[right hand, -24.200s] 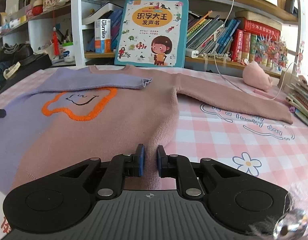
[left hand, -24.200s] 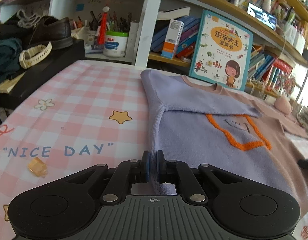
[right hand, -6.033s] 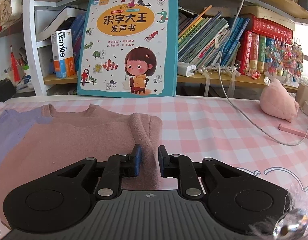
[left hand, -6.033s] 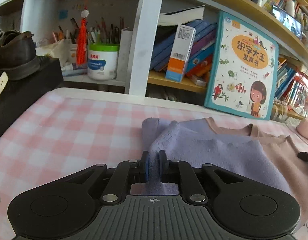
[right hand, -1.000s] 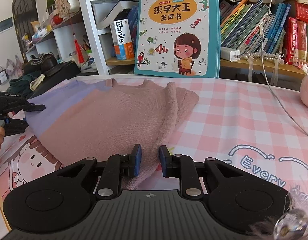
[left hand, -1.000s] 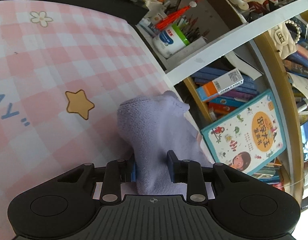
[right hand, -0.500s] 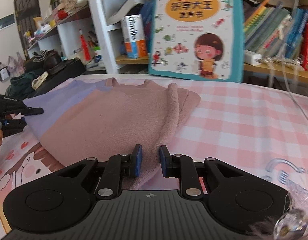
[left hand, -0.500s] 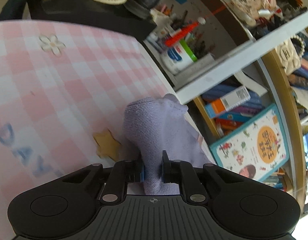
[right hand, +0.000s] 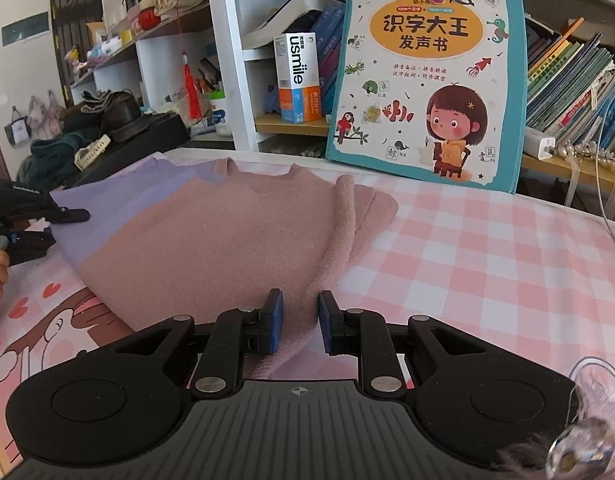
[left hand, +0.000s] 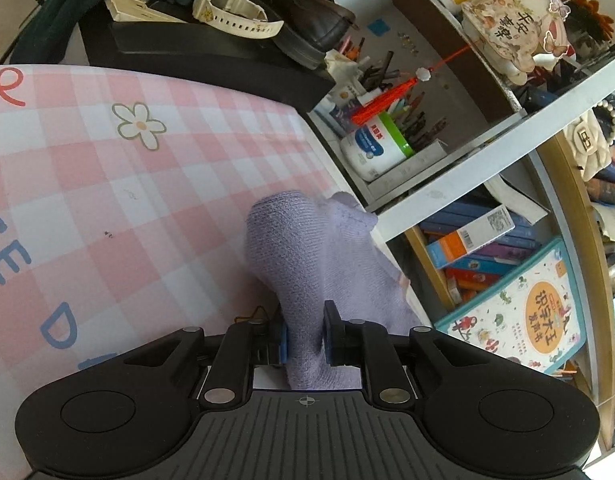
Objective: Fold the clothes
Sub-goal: 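Grasp the lavender hem with the left tool while the right tool pinches the pink hem, then lift the hem with the left tool and fold it over toward the collar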
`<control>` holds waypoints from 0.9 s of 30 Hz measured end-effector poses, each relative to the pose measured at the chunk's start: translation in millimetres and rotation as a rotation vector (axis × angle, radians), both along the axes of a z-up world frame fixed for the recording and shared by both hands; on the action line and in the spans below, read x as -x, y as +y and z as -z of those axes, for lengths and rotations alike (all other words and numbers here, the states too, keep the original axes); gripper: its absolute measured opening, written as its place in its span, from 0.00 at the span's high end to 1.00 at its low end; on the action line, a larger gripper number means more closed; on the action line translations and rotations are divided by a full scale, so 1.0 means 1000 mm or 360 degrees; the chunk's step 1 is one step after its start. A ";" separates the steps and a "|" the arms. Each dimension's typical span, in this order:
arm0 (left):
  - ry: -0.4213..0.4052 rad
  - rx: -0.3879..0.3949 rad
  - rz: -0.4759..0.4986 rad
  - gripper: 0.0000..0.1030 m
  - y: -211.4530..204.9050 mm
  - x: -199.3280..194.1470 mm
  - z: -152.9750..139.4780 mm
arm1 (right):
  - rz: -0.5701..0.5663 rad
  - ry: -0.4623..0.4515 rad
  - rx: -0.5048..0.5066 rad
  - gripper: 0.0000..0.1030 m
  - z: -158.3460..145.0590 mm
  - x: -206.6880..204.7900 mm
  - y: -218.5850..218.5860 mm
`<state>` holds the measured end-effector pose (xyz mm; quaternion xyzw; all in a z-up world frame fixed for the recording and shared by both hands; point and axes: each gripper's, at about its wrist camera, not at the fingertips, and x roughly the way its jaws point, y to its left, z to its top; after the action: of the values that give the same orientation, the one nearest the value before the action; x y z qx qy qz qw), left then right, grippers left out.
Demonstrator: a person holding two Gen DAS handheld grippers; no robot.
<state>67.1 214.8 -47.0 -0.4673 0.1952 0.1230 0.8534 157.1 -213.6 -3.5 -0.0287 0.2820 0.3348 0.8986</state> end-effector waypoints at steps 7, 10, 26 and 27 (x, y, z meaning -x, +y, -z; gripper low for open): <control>0.0001 -0.0048 0.0028 0.84 0.000 0.000 0.000 | -0.0053 0.0031 -0.0047 0.82 -0.005 0.004 -0.014; 0.0012 -0.0066 0.0048 0.84 0.000 -0.001 -0.002 | -0.0075 0.0037 -0.0060 0.82 -0.007 0.006 -0.018; -0.0005 -0.0399 0.0137 0.91 -0.026 -0.001 -0.036 | -0.0118 0.0103 -0.0047 0.81 0.000 0.004 -0.016; -0.0026 -0.0431 0.0150 0.91 -0.031 0.000 -0.043 | -0.0116 0.0106 -0.0051 0.81 0.000 0.003 -0.017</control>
<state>67.0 183.9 -3.8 -0.3393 0.1917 0.1042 0.9150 153.9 -230.2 -3.5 -0.0133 0.3053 0.3724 0.8763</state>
